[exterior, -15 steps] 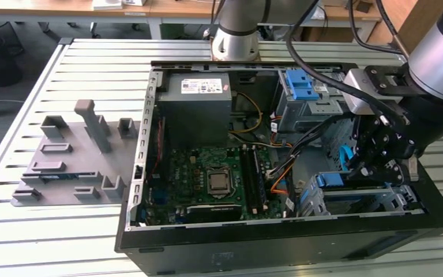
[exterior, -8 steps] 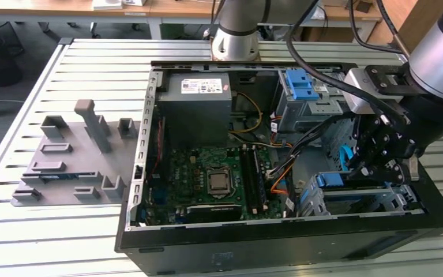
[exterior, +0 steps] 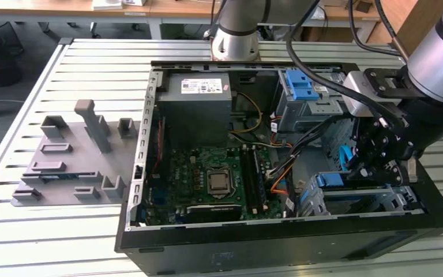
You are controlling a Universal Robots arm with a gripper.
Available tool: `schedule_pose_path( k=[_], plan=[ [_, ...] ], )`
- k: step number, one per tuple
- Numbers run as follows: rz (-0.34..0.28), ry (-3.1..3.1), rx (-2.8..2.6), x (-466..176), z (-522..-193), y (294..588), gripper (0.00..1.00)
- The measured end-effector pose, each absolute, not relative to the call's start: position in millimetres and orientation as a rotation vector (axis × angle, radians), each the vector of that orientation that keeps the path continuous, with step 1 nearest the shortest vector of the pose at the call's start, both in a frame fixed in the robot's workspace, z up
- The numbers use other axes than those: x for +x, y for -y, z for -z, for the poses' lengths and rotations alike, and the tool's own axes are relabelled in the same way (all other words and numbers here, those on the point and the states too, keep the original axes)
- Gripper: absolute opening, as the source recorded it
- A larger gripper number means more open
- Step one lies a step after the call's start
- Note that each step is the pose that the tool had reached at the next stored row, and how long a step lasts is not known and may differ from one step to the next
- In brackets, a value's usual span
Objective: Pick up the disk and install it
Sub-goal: 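Insert the second disk wire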
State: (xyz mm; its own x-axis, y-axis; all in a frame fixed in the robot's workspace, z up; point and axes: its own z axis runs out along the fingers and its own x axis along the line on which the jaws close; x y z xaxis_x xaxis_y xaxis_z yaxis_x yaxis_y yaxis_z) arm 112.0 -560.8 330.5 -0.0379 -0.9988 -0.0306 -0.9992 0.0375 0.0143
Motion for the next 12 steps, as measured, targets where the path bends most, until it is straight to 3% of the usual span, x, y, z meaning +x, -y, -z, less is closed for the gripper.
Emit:
schedule_pose_path(
  k=[12],
  plan=[
    [-0.051,-2.253,-2.17,112.5,-326.9,561.0,0.23]
  ],
)
